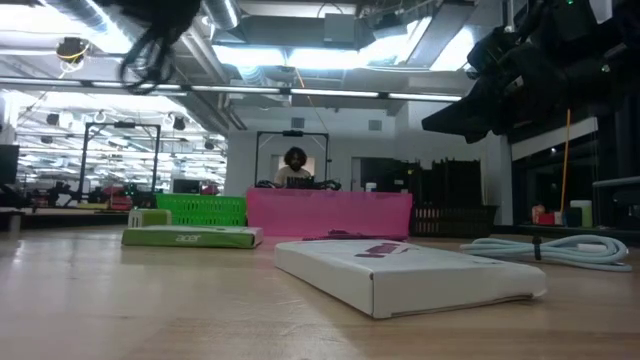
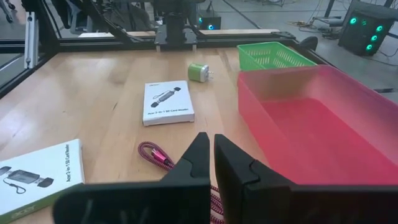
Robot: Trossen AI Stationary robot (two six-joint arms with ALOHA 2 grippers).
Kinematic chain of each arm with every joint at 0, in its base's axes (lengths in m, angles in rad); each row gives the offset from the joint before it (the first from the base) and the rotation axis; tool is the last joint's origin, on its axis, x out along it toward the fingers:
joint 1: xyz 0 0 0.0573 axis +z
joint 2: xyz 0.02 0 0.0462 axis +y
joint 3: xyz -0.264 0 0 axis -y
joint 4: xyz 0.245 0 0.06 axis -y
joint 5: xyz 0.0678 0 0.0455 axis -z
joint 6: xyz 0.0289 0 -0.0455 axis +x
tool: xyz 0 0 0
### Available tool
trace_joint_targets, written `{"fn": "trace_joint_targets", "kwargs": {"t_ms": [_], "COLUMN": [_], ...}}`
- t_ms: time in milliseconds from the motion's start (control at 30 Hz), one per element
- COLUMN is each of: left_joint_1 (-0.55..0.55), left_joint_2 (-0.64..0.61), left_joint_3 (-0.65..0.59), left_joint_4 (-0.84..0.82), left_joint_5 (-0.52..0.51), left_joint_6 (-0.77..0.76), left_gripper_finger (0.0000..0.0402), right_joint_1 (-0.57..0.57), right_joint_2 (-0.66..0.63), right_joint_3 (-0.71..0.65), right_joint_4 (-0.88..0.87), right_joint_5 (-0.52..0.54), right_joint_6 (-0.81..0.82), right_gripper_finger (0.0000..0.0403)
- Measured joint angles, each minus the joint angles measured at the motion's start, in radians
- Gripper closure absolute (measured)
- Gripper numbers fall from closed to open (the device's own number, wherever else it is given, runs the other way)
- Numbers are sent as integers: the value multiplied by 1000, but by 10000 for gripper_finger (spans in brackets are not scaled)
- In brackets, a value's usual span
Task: Pick and place items into bin
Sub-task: Put the black charger cable into the green bin
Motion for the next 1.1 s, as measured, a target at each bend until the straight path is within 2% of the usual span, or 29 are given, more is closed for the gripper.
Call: {"fn": "trace_joint_targets", "kwargs": {"t_ms": [100,233,400,500,800,1100], "left_joint_1": [39,99,163,193,259,419], "left_joint_2": [0,0,-5,-4,-4,-5], "left_joint_3": [-80,-196,-264,-288,-289,-289], "left_joint_4": [157,347,461,493,492,475], "left_joint_5": [71,136,188,219,221,132], "left_joint_6": [59,51,64,98,162,149], "left_gripper_finger": [370,370,370,370,370,369], "right_joint_1": [0,0,0,0,0,0], "right_joint_2": [0,0,0,0,0,0], "right_joint_3": [0,0,0,0,0,0], "right_joint_4": [0,0,1,1,1,6], "right_joint_5": [0,0,0,0,0,0], "right_joint_6": [0,0,0,1,-22,-22], "right_gripper_finger": [396,396,396,396,396,396]}}
